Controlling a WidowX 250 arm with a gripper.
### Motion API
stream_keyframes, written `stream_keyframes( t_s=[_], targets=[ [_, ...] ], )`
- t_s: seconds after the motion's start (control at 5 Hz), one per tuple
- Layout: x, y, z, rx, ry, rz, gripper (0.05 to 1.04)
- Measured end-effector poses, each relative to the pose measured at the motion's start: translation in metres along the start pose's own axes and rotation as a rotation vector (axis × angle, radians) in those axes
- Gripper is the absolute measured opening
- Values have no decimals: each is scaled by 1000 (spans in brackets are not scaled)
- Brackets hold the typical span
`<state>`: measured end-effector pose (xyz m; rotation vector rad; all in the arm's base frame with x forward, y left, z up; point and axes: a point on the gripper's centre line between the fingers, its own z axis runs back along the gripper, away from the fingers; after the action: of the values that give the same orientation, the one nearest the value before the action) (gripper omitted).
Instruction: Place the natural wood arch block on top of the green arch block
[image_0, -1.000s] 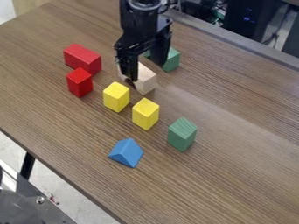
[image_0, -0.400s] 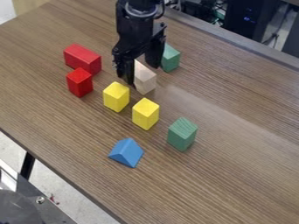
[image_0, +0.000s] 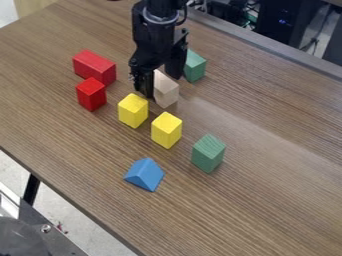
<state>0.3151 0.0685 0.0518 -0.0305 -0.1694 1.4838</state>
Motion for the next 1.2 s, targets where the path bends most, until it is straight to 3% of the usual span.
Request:
stream_keyframes(
  t_s=[0.2, 0.4, 0.6, 1.0, 1.2],
  targets=[
    [1, 1, -6, 12, 1, 18, 981],
    [3, 4, -14, 35, 3, 34, 878],
    [6, 4, -17, 31, 9, 54, 598],
    [-1, -4, -6, 9, 48, 69, 573],
    [-3, -22, 19, -53, 56, 63, 573]
  ],
)
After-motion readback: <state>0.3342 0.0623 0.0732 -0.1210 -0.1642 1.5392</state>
